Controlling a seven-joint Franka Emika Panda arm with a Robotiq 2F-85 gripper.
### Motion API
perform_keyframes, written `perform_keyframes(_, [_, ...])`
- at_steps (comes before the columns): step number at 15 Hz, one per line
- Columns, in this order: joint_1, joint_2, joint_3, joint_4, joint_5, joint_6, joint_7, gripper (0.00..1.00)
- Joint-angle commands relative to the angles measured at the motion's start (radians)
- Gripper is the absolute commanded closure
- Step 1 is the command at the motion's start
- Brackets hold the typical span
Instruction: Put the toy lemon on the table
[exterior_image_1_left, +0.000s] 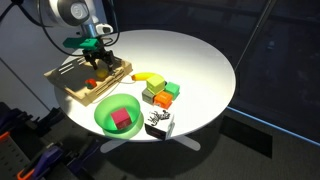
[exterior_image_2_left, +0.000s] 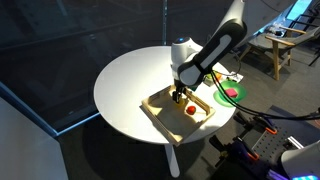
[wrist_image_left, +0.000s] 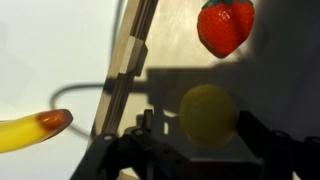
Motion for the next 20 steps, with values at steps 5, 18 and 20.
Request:
perform_keyframes(5, [0.020,0.027,-0.023,0.044,-0.026,-0.019,0.037,0.68])
perform_keyframes(18, [-0.001,-0.128,-0.029,0.001,0.006,-0.135,0.129,0.69])
perform_keyframes(20, [-0.004,-0.146,-0.036,-0.001,0.012,-0.161,0.171,0.69])
